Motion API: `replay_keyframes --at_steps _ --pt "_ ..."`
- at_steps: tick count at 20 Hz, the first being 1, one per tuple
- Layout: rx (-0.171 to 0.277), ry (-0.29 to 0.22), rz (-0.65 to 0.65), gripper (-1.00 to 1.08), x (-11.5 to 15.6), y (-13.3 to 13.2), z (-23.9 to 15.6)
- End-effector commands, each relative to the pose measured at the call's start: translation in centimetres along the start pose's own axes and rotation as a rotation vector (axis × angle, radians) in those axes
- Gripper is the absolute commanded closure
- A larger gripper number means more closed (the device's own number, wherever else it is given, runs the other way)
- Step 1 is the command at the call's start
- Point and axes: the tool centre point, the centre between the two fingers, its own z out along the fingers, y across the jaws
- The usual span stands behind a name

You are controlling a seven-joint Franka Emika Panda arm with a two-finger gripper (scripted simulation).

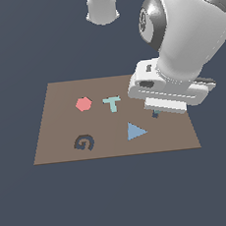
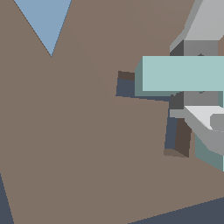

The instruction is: Insert a designated object into the corresponding slot on a board.

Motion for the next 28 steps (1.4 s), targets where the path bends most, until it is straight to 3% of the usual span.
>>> replay_keyframes --at_steps 1,18,19,28 --pt "0.000 0.000 0.044 1.08 0.5 -0.1 0.0" --pt "0.000 0.000 0.107 1.08 1.1 -0.1 0.9" --pt "0.000 0.000 0.107 -0.92 1.1 -0.1 0.9" --pt "0.000 0.000 0.107 -0.92 1.1 -0.1 0.9"
